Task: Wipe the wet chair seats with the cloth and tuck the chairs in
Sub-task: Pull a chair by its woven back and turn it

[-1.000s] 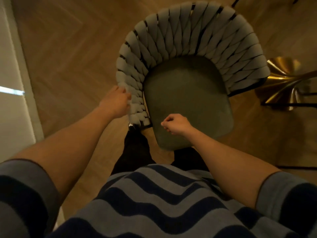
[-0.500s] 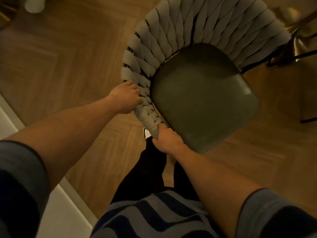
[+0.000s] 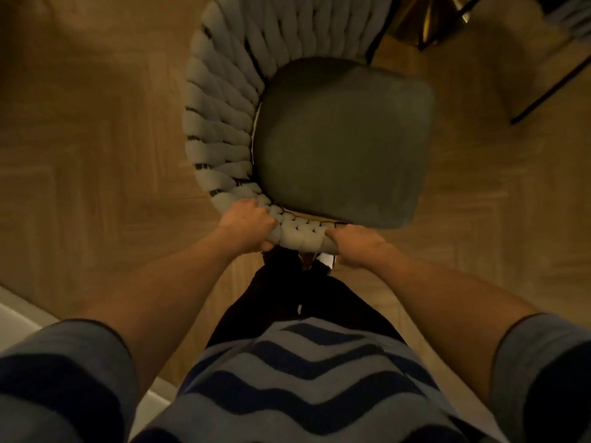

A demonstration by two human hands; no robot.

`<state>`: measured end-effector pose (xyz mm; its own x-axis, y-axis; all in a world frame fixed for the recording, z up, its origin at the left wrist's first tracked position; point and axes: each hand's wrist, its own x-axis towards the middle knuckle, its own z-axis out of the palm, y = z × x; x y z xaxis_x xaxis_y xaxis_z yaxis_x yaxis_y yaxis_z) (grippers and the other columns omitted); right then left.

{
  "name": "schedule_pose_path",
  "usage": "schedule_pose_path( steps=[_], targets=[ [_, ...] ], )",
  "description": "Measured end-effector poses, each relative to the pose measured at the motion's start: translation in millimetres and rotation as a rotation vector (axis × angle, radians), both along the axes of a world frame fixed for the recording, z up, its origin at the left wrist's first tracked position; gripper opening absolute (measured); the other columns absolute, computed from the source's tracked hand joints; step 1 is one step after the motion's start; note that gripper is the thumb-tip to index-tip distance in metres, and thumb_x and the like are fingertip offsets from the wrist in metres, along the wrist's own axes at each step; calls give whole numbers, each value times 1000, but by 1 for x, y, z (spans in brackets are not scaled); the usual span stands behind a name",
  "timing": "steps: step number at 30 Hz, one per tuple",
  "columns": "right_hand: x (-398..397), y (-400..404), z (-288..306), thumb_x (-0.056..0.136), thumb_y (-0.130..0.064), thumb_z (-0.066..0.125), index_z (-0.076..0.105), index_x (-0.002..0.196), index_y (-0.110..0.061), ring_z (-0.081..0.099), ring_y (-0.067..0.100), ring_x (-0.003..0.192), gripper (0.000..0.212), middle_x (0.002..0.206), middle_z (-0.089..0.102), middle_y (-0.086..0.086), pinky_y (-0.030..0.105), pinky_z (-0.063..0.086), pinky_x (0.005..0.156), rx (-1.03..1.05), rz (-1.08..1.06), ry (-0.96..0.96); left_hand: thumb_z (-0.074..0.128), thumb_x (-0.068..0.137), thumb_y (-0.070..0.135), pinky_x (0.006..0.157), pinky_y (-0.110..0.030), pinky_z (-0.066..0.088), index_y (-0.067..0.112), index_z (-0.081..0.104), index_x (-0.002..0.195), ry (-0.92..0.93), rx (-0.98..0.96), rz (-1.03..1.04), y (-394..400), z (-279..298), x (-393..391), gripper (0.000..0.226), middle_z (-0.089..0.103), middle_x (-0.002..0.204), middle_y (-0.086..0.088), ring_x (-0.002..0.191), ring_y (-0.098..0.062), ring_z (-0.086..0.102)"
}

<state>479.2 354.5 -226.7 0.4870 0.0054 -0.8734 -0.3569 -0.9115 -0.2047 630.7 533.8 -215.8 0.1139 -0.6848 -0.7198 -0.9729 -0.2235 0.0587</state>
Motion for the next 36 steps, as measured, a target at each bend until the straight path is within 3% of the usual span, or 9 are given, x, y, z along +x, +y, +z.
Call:
schedule_pose_path(
  steps=[7,9,11,14,19,23,28,32,36],
  targets=[
    [-67,-71,11,91,0,61,52,137,-20,60,36,118,52,133,57,13,41,50,83,-144,-15,9,56,85,61,69,-34,41,22,61,112,95,-68,80,-66,-19,-86,48,63,105,-4,96,-25,59],
    [-77,-71,11,92,-3,60,52,134,-18,61,35,115,45,129,59,12,41,47,80,-193,-25,0,54,85,64,76,-37,45,23,56,121,141,-57,77,-69,-24,-90,55,61,113,-4,103,-25,57],
    [-76,-63,12,92,-12,62,51,132,-16,59,34,118,42,130,59,12,44,46,90,-214,-55,-14,52,87,62,88,-41,46,23,49,131,224,-12,44,-66,-24,-80,59,57,123,-5,111,-26,53],
    [-55,-37,10,89,-30,68,50,134,-17,51,33,127,51,135,54,10,49,42,103,-220,-147,12,52,87,63,95,-43,45,24,45,137,276,97,-56,-58,-24,-43,64,53,131,-5,117,-26,51],
    [3,27,0,87,-38,69,54,129,-18,56,30,117,48,129,58,8,45,45,90,-34,-317,103,50,74,80,94,-43,47,31,43,139,181,272,-261,-38,-27,55,82,54,134,2,117,-24,53],
    [60,84,-9,91,-53,63,43,146,-19,54,33,126,68,140,55,9,48,45,104,125,-523,135,56,80,66,106,-43,37,37,41,138,77,203,-562,-38,-25,137,66,51,137,8,126,-21,48],
    [115,125,-21,85,-64,65,36,147,-14,48,41,132,85,146,49,13,54,41,106,34,-787,188,60,83,47,108,-45,30,40,36,140,-101,150,-806,-73,-28,236,62,47,140,10,130,-19,43],
    [136,133,-27,87,-59,66,29,151,-24,47,40,134,82,147,48,13,60,34,110,13,-879,150,56,84,37,107,-43,27,43,40,138,-263,96,-996,-121,-25,296,57,50,133,15,127,-15,42],
    [150,138,-31,89,-24,67,22,154,-35,49,41,130,80,146,49,11,58,42,107,55,-925,71,51,87,41,93,-40,32,51,42,135,-310,89,-1051,-138,-24,309,50,51,125,20,121,-15,41]
  ],
)
